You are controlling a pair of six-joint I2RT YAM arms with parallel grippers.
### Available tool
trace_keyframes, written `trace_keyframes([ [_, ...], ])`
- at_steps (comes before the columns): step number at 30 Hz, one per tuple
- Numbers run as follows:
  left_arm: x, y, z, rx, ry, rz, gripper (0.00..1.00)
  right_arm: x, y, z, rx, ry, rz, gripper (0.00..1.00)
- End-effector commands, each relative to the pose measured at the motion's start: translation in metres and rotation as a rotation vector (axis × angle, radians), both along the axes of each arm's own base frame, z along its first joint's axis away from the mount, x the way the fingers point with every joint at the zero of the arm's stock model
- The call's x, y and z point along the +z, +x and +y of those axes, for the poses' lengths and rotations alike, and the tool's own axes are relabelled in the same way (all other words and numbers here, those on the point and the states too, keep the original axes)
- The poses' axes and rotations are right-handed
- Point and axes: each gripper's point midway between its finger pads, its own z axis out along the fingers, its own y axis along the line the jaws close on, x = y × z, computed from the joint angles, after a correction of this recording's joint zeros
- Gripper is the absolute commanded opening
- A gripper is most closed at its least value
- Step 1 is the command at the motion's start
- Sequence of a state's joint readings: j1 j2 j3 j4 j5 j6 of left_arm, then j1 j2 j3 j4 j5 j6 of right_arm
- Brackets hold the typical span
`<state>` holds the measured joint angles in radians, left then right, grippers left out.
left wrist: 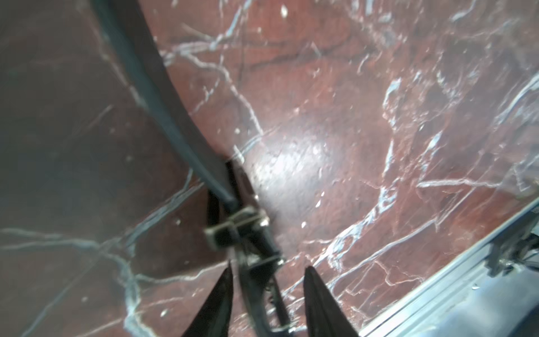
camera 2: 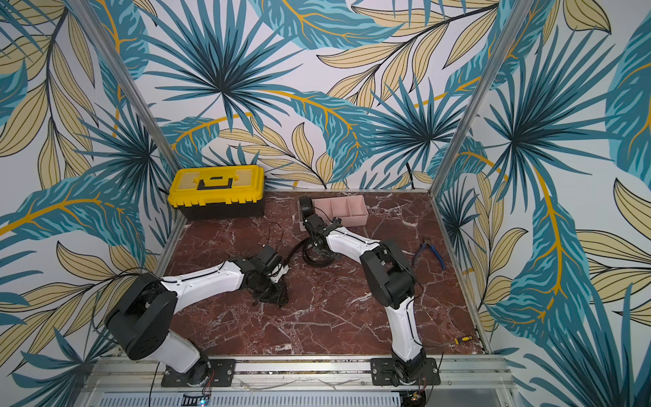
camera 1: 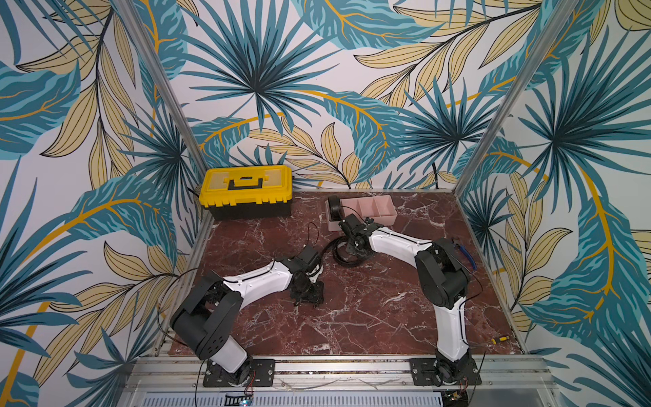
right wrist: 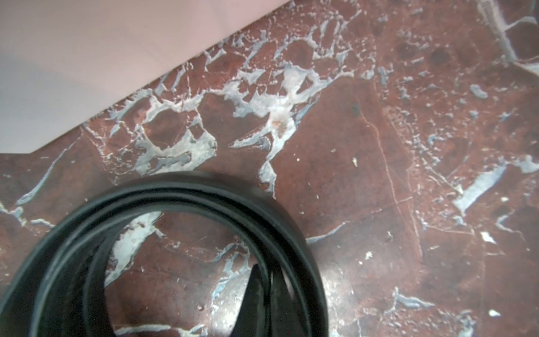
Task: Place the belts into the storage roll
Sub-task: Roll the belt at the center of the board.
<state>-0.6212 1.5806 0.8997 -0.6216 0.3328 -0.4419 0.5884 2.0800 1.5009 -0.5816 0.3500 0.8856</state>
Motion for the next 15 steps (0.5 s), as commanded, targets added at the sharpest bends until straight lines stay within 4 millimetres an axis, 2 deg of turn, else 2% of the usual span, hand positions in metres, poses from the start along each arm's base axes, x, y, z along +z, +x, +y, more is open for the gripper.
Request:
trace_keyframes([
  [1, 0.042, 0.03, -0.023, 0.004, -0.153, -0.086, 0.5, -0.025, -0.03, -0.005, 0.034, -0.031, 0.115, 0.0],
  [2, 0.052, 0.034, -0.026, 0.007, -0.18, -0.098, 0.56, -0.024, -0.03, -0.006, 0.037, -0.033, 0.114, 0.0],
  [5, 0.087, 0.049, -0.03, 0.004, -0.232, -0.169, 0.61, -0.026, -0.032, -0.006, 0.048, -0.036, 0.124, 0.0],
  [6, 0.1, 0.056, -0.029, 0.008, -0.233, -0.204, 0.75, -0.026, -0.033, -0.006, 0.052, -0.037, 0.124, 0.0],
  [7, 0.11, 0.062, -0.025, 0.01, -0.219, -0.239, 0.98, -0.026, -0.033, -0.007, 0.053, -0.038, 0.123, 0.0],
  [10, 0.127, 0.092, -0.001, 0.065, -0.102, -0.368, 1.0, -0.025, -0.033, -0.006, 0.062, -0.038, 0.122, 0.0],
  [11, 0.124, 0.107, 0.016, 0.154, -0.026, -0.4, 1.0, -0.026, -0.034, -0.007, 0.06, -0.039, 0.126, 0.0],
  [13, 0.101, 0.127, 0.052, 0.427, 0.058, -0.332, 1.0, -0.027, -0.036, -0.008, 0.057, -0.036, 0.124, 0.0],
  [15, 0.072, 0.141, 0.056, 0.494, -0.09, -0.164, 1.0, -0.029, -0.038, -0.009, 0.054, -0.036, 0.128, 0.0],
])
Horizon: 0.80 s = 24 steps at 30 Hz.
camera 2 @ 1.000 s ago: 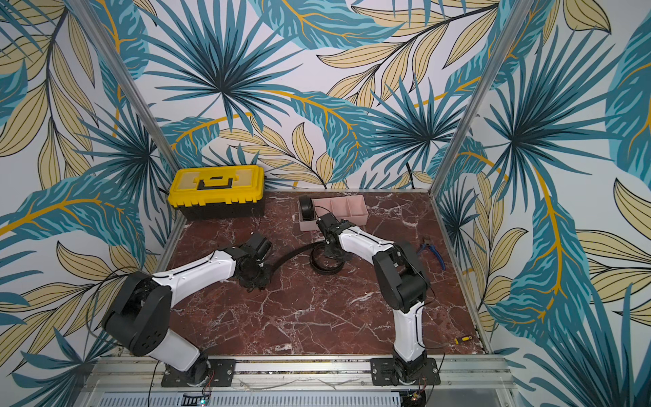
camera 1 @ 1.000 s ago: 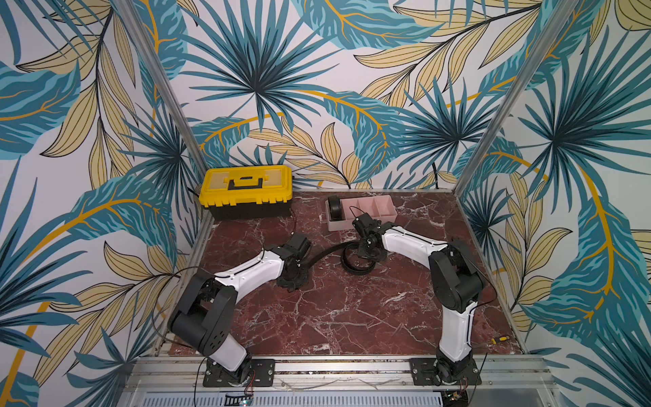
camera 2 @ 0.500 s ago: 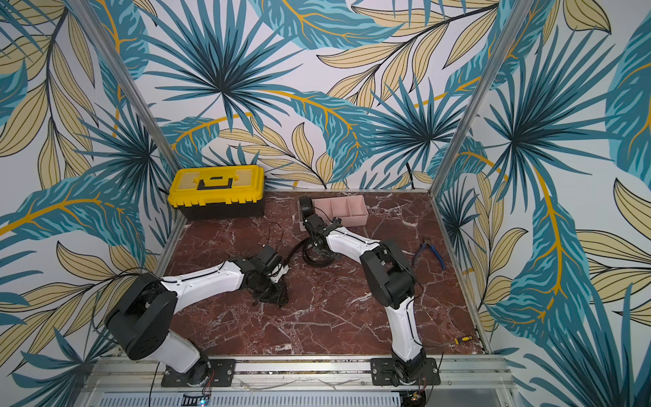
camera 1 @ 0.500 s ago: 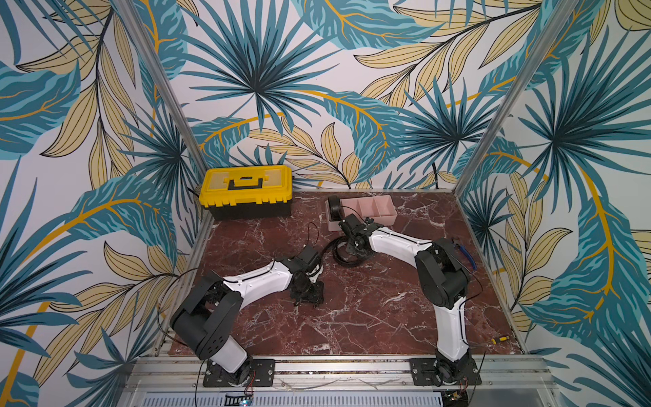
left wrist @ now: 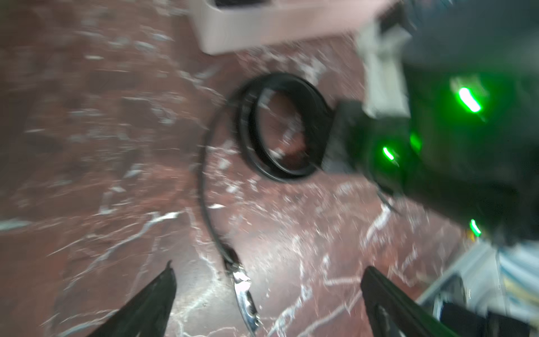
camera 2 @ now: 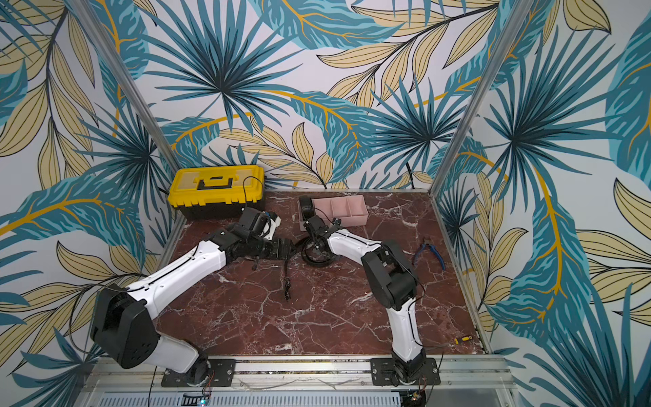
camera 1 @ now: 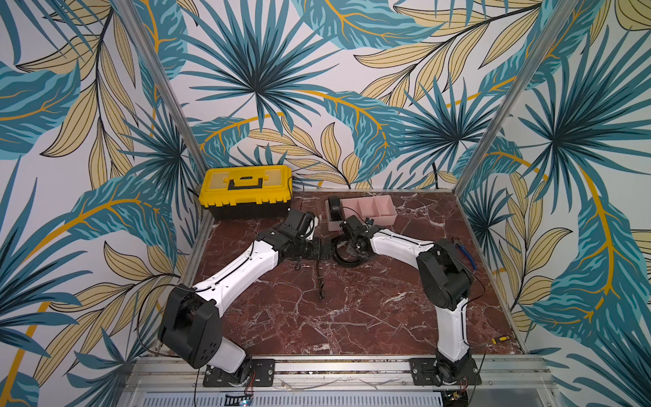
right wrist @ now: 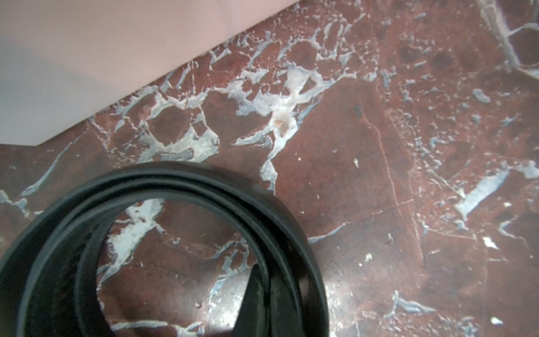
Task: Place the belts into the storage roll
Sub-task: Roll the belt at the center of the board.
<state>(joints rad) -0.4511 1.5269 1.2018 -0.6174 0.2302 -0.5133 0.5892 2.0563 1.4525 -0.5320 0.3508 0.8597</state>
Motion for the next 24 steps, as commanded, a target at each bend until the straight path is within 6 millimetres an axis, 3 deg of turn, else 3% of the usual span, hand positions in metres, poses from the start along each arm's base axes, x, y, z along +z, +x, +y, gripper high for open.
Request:
trace_keyframes([
  [1, -0.057, 0.024, 0.043, 0.236, -0.072, 0.269, 1.0, -0.029, -0.037, -0.008, 0.03, -0.038, 0.149, 0.0],
  [2, -0.061, 0.033, 0.046, 0.245, -0.043, 0.284, 1.0, -0.029, -0.036, -0.008, 0.03, -0.035, 0.149, 0.0],
  [4, -0.054, 0.05, 0.046, 0.223, 0.124, 0.152, 1.0, -0.029, -0.038, -0.007, 0.028, -0.029, 0.156, 0.0],
  [5, -0.048, 0.058, 0.032, 0.162, 0.164, 0.085, 0.99, -0.03, -0.039, -0.007, 0.025, -0.027, 0.158, 0.0],
  [8, -0.048, 0.073, -0.003, 0.059, 0.119, 0.069, 1.0, -0.028, -0.039, -0.007, 0.027, -0.023, 0.154, 0.0],
  [13, -0.057, 0.094, -0.03, 0.041, 0.023, 0.077, 0.99, -0.029, -0.039, -0.006, 0.03, -0.015, 0.154, 0.0],
  [16, -0.063, 0.097, -0.045, 0.01, 0.008, 0.087, 1.0, -0.031, -0.041, -0.006, 0.026, -0.012, 0.157, 0.0],
  [18, -0.078, 0.094, -0.05, 0.001, 0.009, 0.12, 0.98, -0.03, -0.041, -0.006, 0.024, -0.012, 0.158, 0.0],
  [21, -0.103, 0.084, -0.059, -0.026, 0.009, 0.184, 0.92, -0.029, -0.04, -0.005, 0.027, -0.009, 0.154, 0.0],
  [24, -0.108, 0.074, -0.074, -0.078, 0.017, 0.18, 0.91, -0.028, -0.039, -0.004, 0.027, -0.005, 0.15, 0.0],
])
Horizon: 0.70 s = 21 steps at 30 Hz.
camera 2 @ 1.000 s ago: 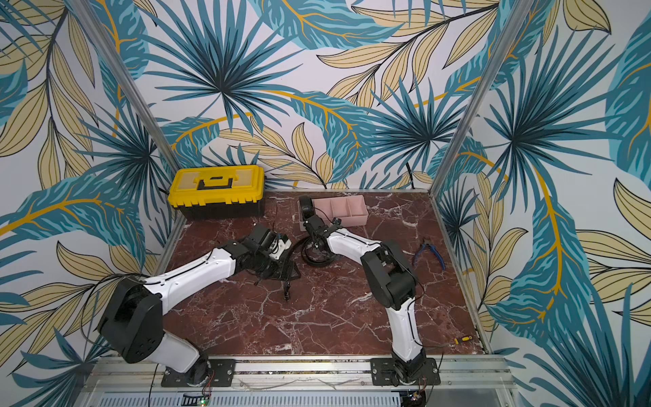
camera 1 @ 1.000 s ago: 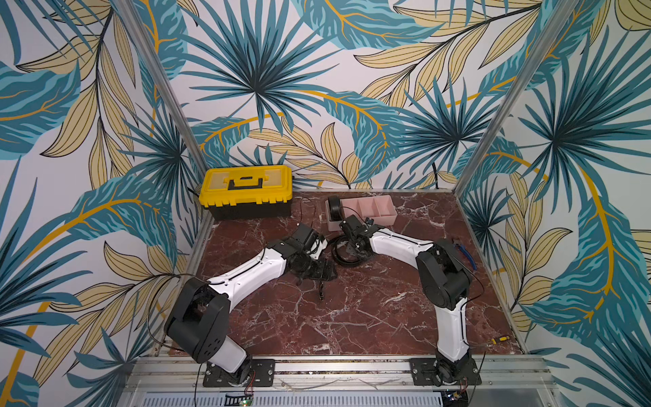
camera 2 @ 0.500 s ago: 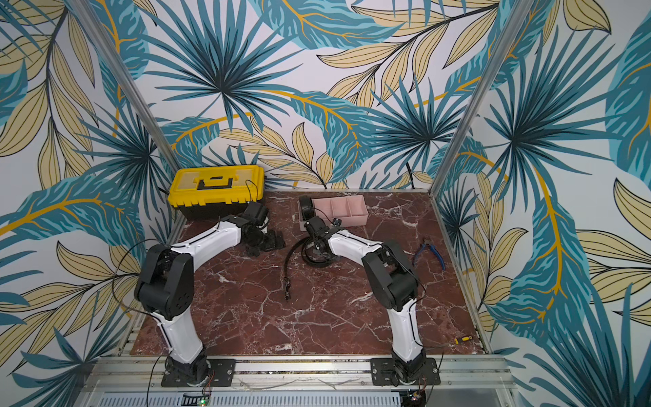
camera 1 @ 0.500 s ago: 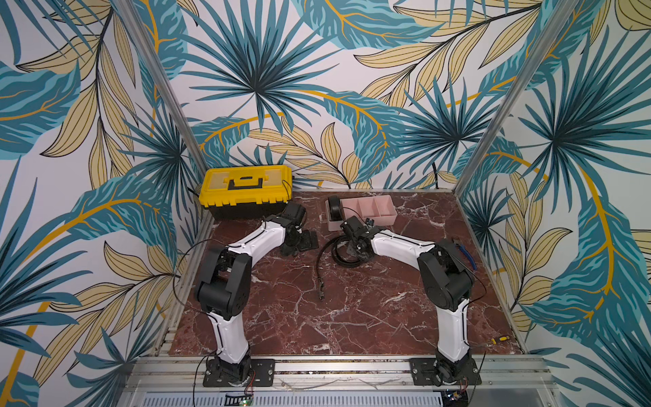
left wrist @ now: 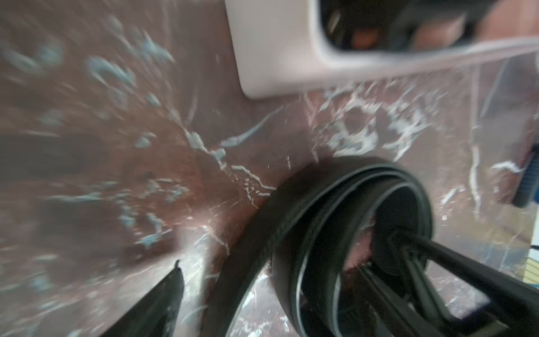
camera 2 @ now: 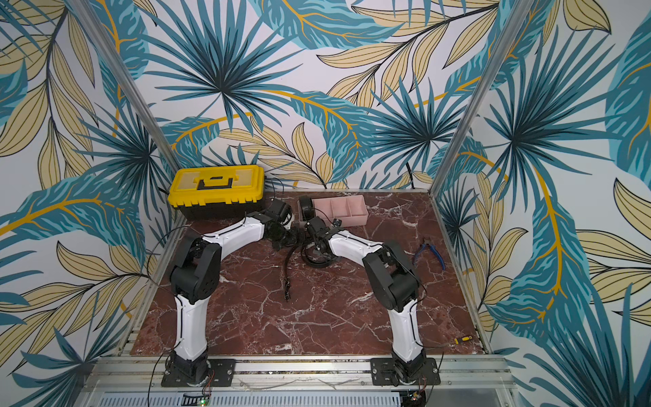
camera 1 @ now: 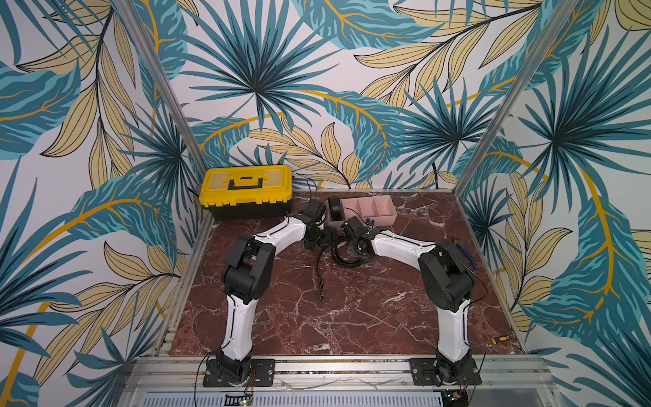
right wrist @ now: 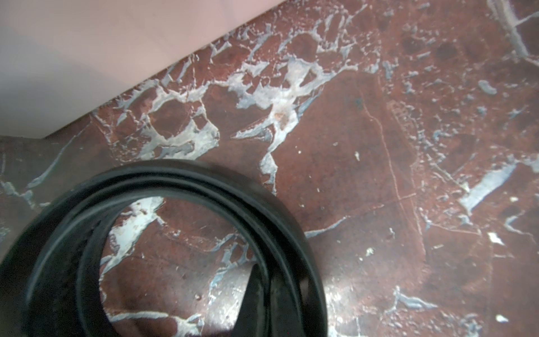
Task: Place the belts into the storage roll
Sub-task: Roll the belt at the center of the board.
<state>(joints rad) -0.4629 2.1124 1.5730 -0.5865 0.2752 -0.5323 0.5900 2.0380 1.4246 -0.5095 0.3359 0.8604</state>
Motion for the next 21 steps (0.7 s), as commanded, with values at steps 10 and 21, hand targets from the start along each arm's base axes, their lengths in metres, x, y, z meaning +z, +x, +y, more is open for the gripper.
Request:
trace_keyframes([
  [10, -0.004, -0.018, -0.005, 0.013, 0.04, -0.022, 0.69, -0.028, -0.034, -0.004, 0.023, -0.018, 0.153, 0.0],
  [21, -0.017, -0.019, 0.003, -0.001, 0.135, -0.047, 0.0, -0.015, -0.033, 0.011, 0.043, 0.081, 0.127, 0.0],
])
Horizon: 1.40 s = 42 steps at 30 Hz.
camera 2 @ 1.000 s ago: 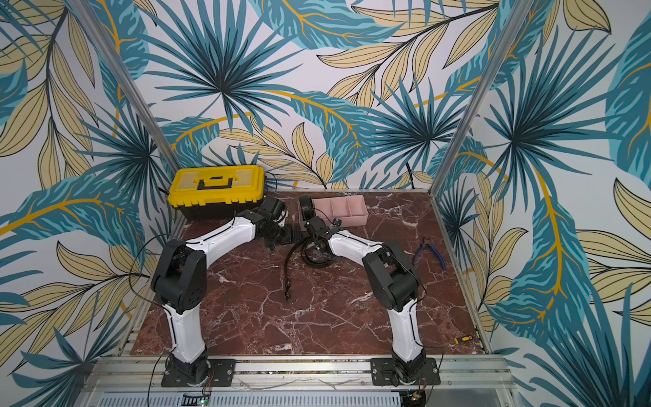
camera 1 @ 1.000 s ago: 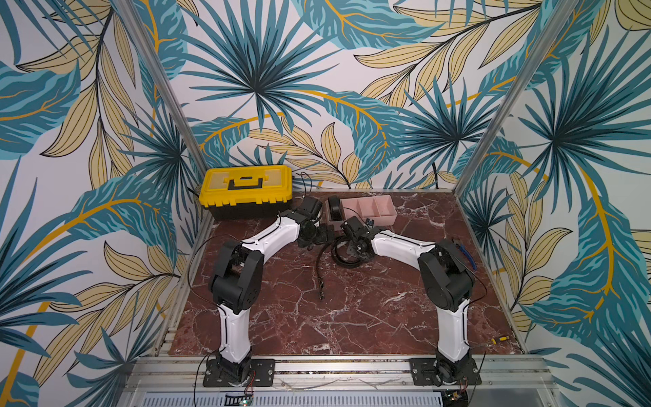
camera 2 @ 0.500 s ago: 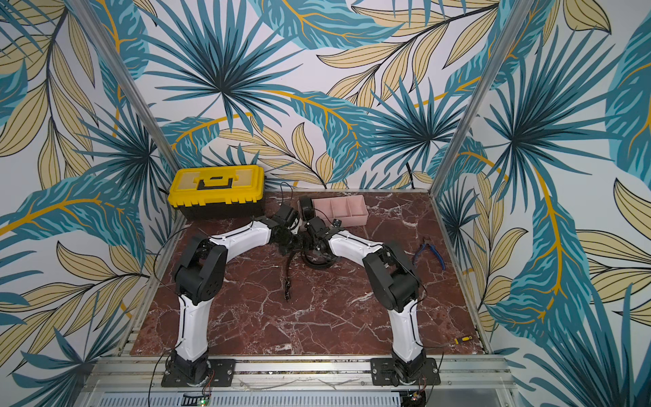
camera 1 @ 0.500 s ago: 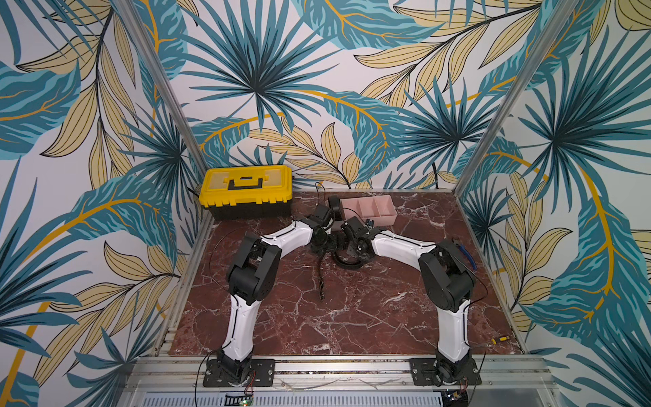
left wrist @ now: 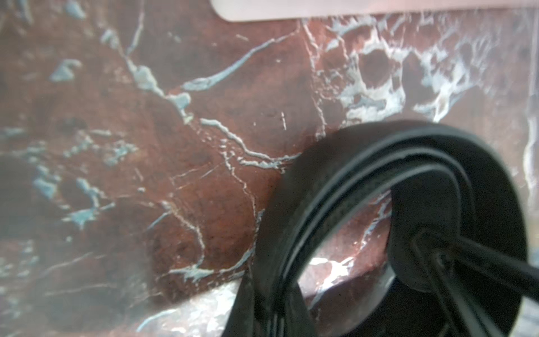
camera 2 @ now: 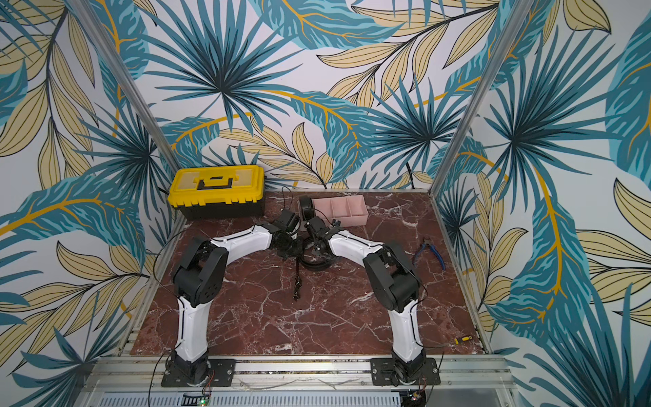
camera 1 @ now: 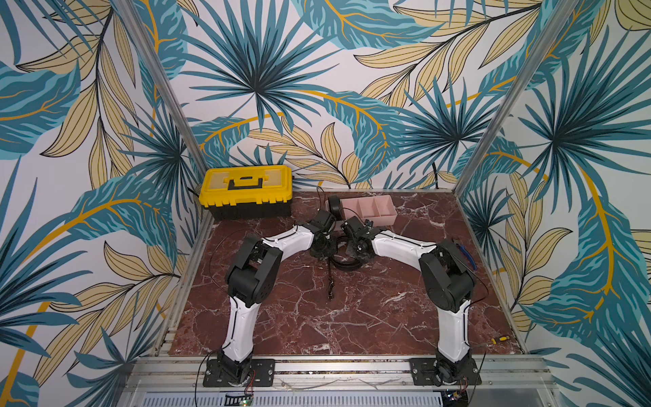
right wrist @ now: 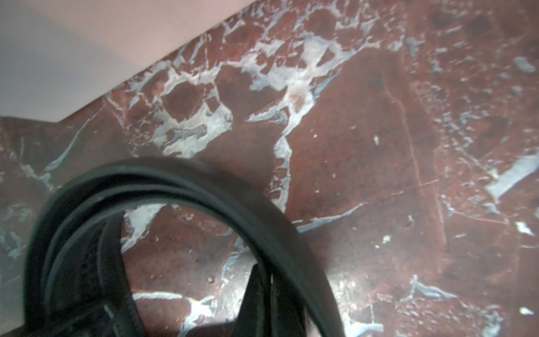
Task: Place the belts into the storage roll
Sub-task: Roll the belt at the center of the board.
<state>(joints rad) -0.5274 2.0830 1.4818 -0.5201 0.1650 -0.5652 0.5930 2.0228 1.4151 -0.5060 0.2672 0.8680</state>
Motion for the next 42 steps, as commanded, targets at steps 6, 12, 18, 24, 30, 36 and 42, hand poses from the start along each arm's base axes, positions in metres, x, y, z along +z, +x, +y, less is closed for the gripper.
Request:
trace_keyframes([
  [6, -0.007, 0.006, 0.017, -0.075, 0.16, -0.021, 0.0, 0.008, -0.027, 0.04, 0.207, 0.201, 0.062, 0.31],
  [12, -0.006, 0.007, 0.023, -0.204, 0.281, -0.058, 0.0, 0.07, -0.032, 0.035, 0.431, 0.177, -0.083, 1.0],
  [18, -0.008, 0.007, 0.017, -0.376, 0.434, -0.099, 0.0, 0.133, -0.043, 0.0, 0.824, -0.178, -0.247, 0.99],
  [24, -0.011, -0.002, 0.005, -0.559, 0.469, -0.127, 0.0, 0.141, -0.045, -0.046, 0.91, -0.249, -0.317, 0.99],
  [30, -0.008, -0.031, -0.022, -0.861, 0.433, -0.176, 0.0, 0.112, -0.113, -0.058, 1.613, -0.356, -0.238, 0.99],
  [36, -0.006, -0.059, -0.029, -1.039, 0.345, -0.261, 0.0, 0.106, -0.118, -0.058, 1.651, -0.29, -0.215, 0.96],
  [42, -0.01, -0.062, -0.026, -1.068, 0.359, -0.295, 0.0, 0.091, -0.134, -0.027, 1.852, -0.237, -0.34, 0.69],
])
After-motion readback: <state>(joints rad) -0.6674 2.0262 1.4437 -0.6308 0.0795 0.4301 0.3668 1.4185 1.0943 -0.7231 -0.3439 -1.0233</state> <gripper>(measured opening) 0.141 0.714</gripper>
